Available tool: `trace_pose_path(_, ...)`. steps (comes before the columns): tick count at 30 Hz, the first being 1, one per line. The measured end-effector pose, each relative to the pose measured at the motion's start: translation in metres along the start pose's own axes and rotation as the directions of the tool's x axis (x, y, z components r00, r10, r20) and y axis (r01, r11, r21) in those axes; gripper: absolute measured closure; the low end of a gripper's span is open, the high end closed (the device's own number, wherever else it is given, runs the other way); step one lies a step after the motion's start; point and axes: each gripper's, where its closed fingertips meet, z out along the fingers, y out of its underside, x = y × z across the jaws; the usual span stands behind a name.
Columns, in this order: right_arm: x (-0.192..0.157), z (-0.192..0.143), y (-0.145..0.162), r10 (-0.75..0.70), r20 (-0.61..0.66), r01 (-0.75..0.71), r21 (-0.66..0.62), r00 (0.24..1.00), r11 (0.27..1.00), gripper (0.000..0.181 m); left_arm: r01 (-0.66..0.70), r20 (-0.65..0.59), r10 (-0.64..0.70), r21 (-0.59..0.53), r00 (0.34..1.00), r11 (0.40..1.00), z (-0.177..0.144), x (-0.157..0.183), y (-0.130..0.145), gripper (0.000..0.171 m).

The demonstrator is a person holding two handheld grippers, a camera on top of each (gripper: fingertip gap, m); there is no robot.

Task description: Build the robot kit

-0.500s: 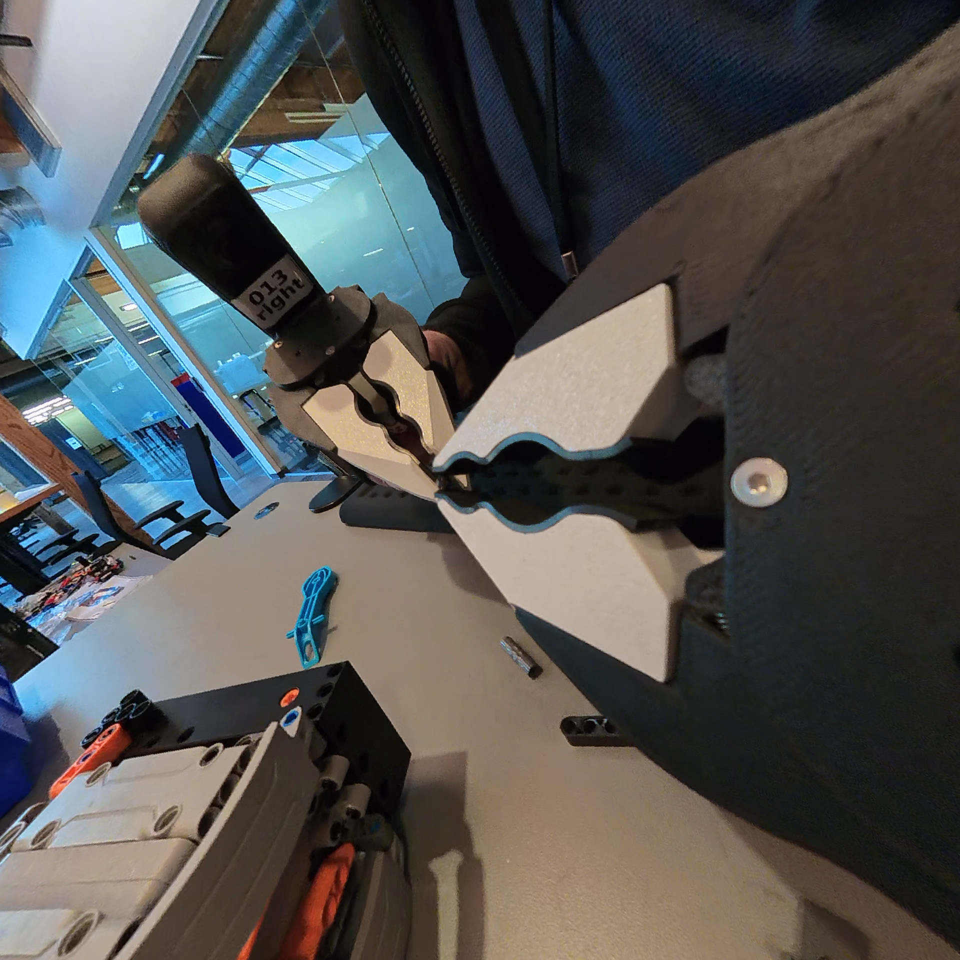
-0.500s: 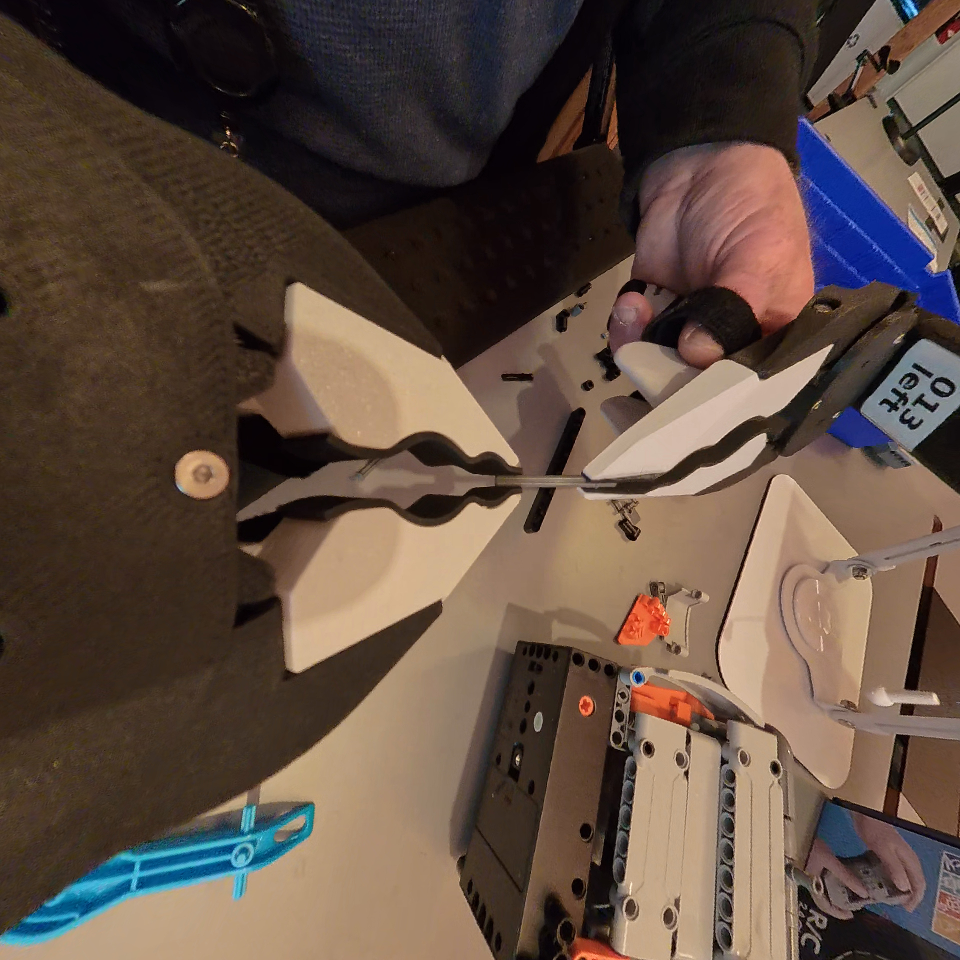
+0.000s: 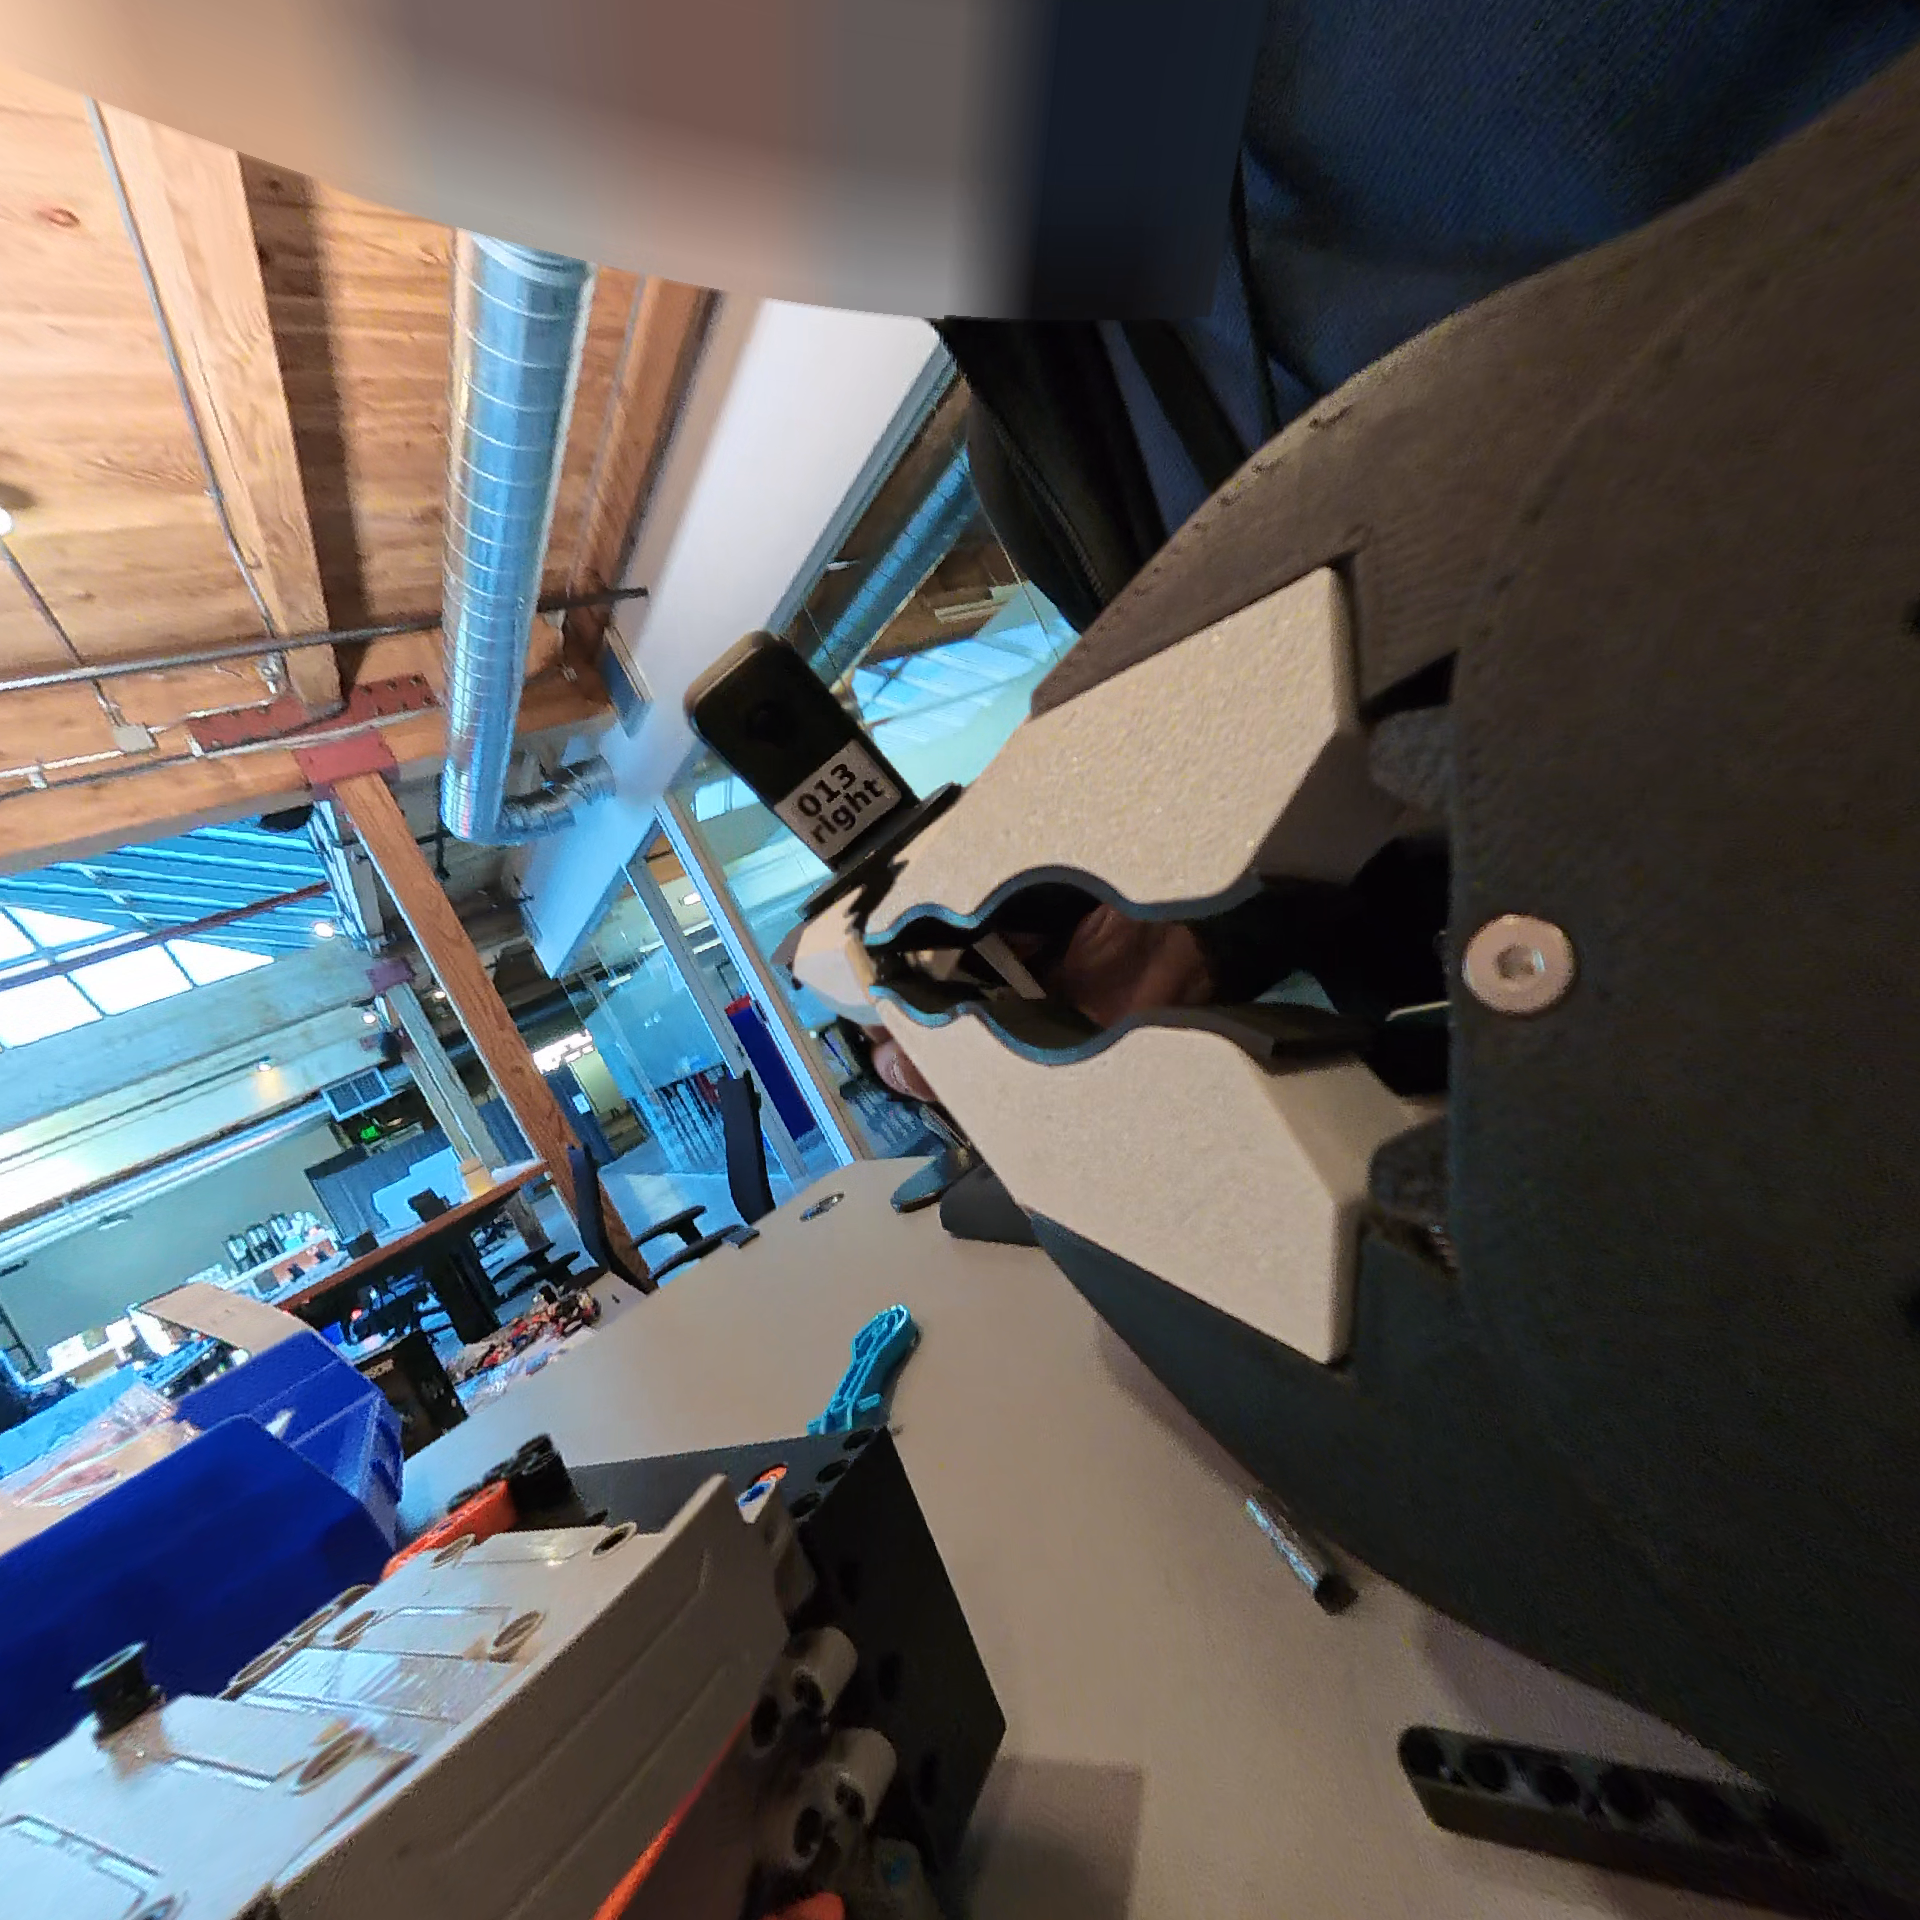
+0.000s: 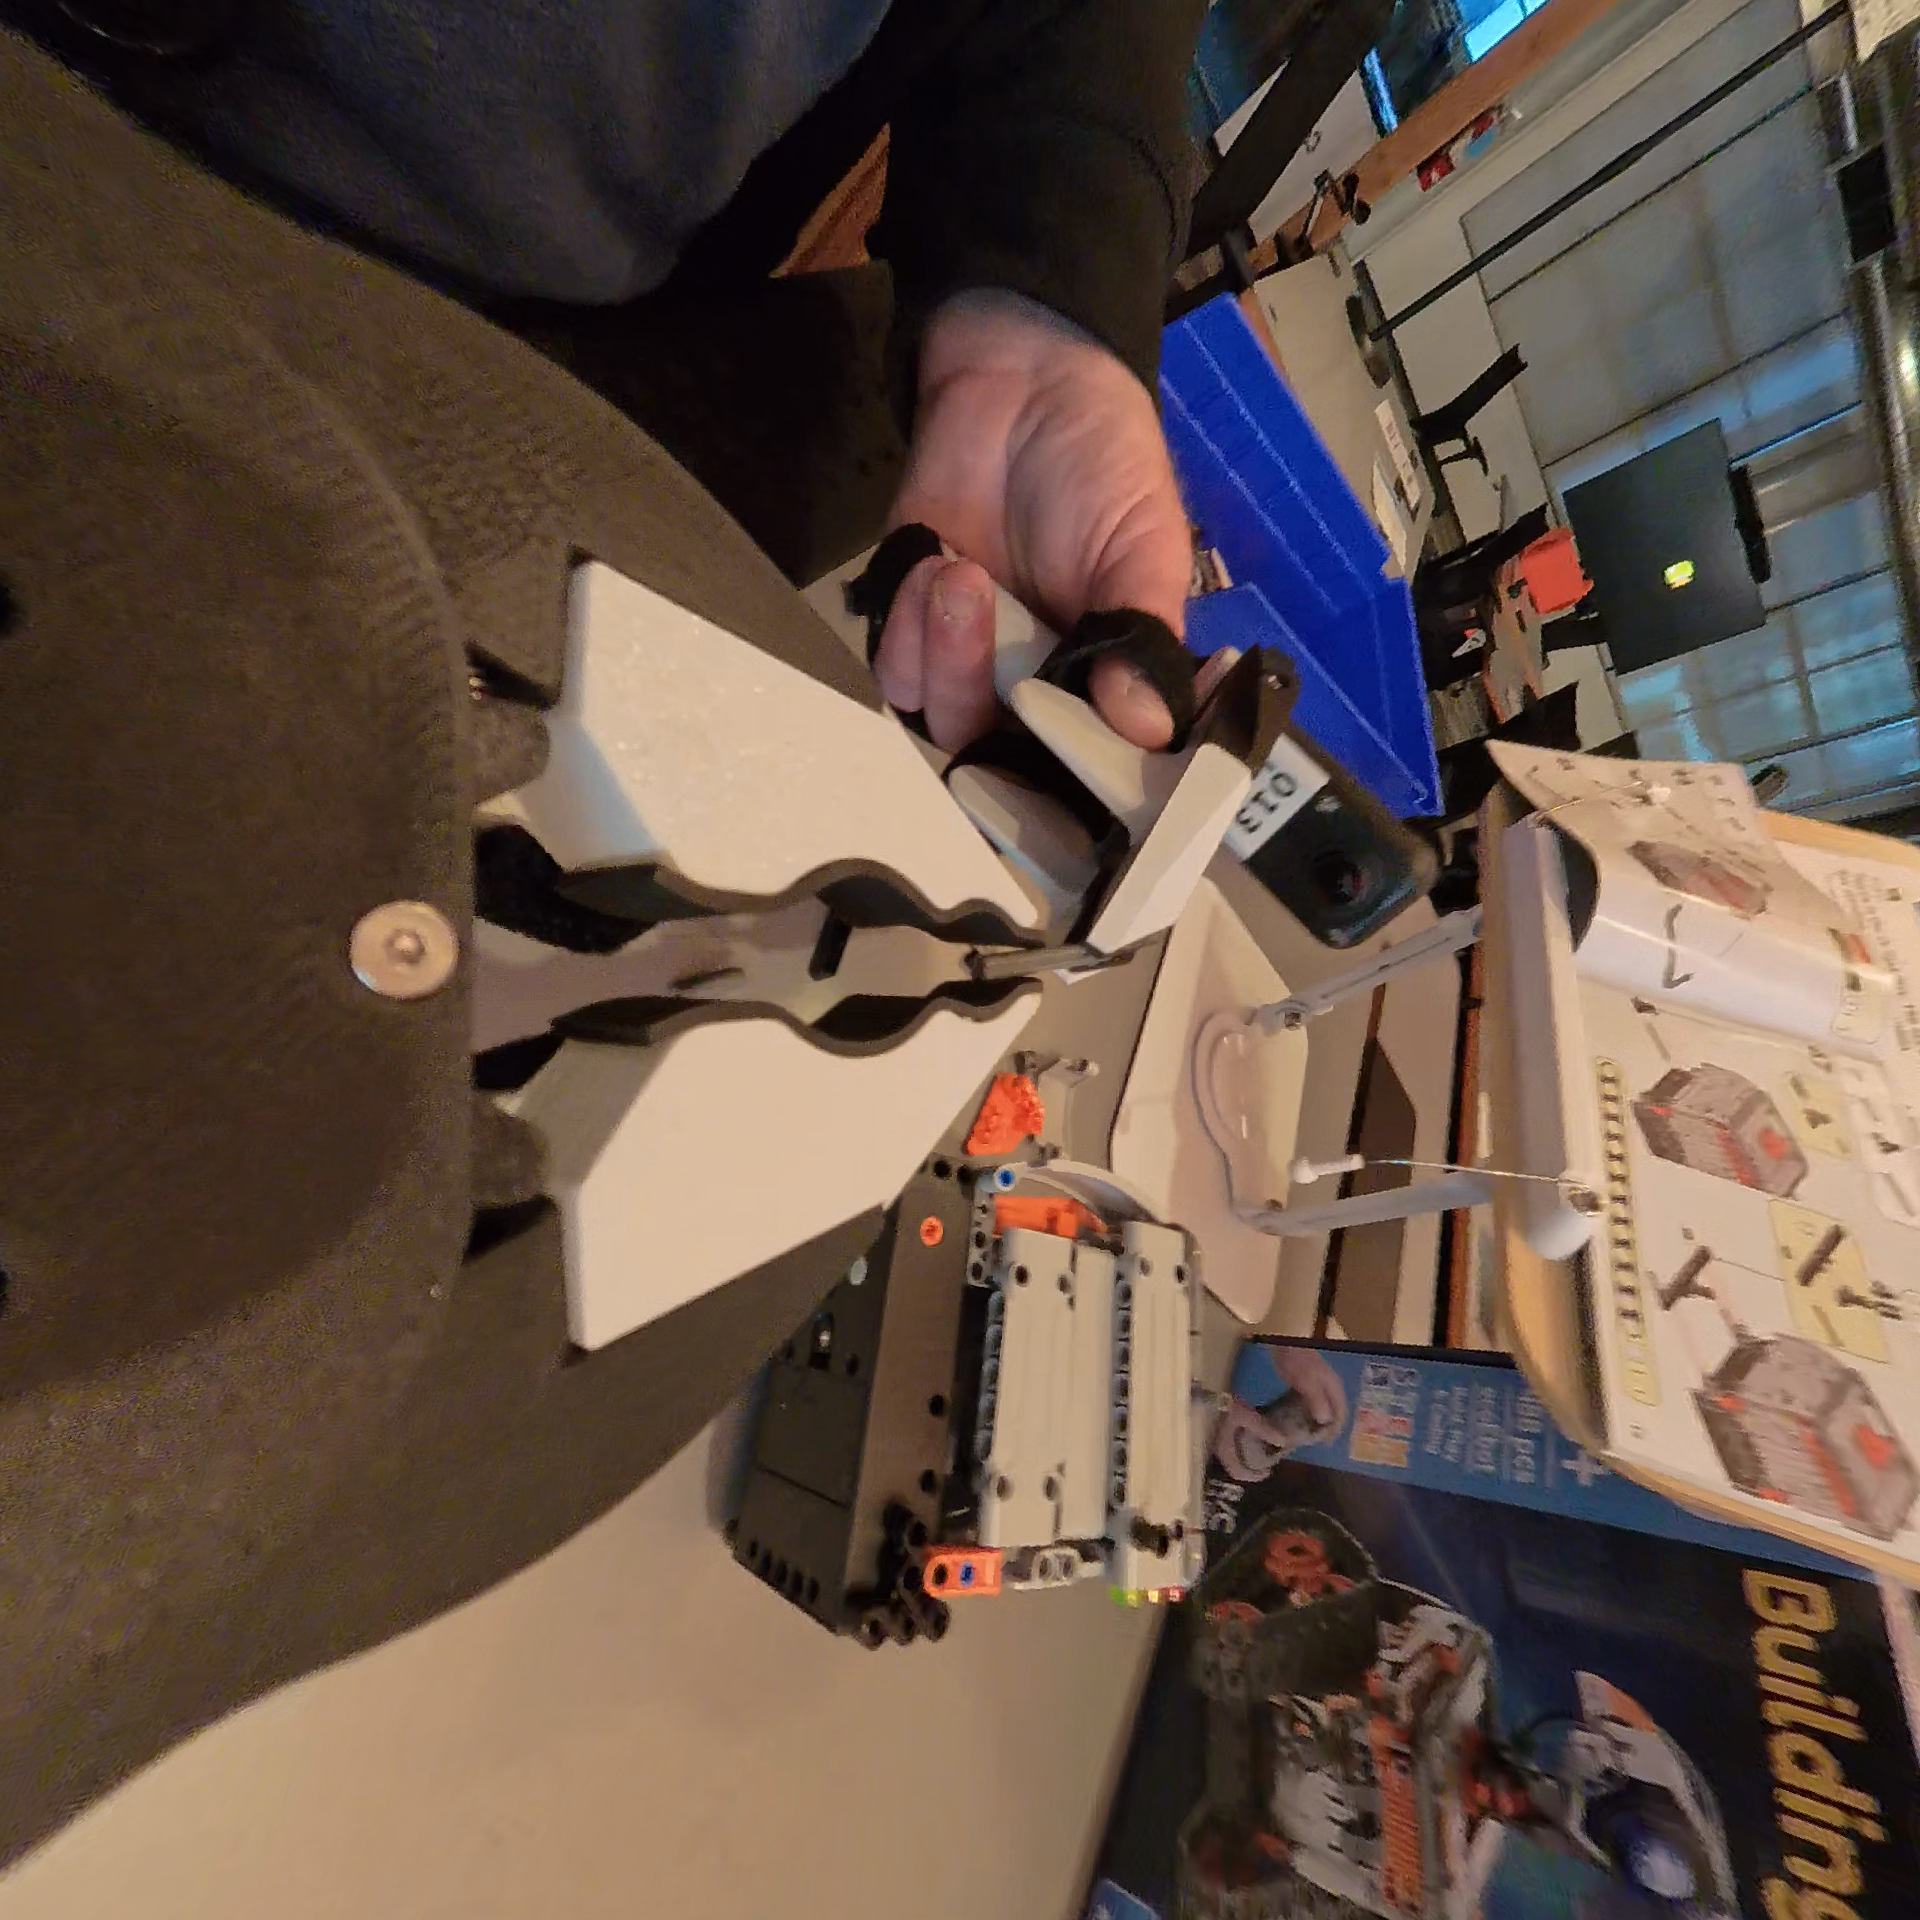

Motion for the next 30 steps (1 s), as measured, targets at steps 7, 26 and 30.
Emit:
trace_pose_path(7,0.007,0.004,-0.001,-0.062,0.023,0.064,-0.086,0.998,0.994,0.181,0.061,-0.067,-0.058,0.045,0.996,0.997,0.0,-0.005,-0.006,0.168)
trace_pose_path(26,0.07,0.019,0.041,-0.404,0.375,0.537,-0.718,0.835,0.444,0.181,-0.502,0.564,0.774,-0.6,0.287,0.623,-0.029,-0.12,-0.043,0.031)
trace_pose_path(30,0.073,0.019,0.04,-0.409,0.406,0.557,-0.738,0.817,0.381,0.181,-0.476,0.56,0.766,-0.606,0.314,0.638,-0.029,-0.132,-0.041,0.038)
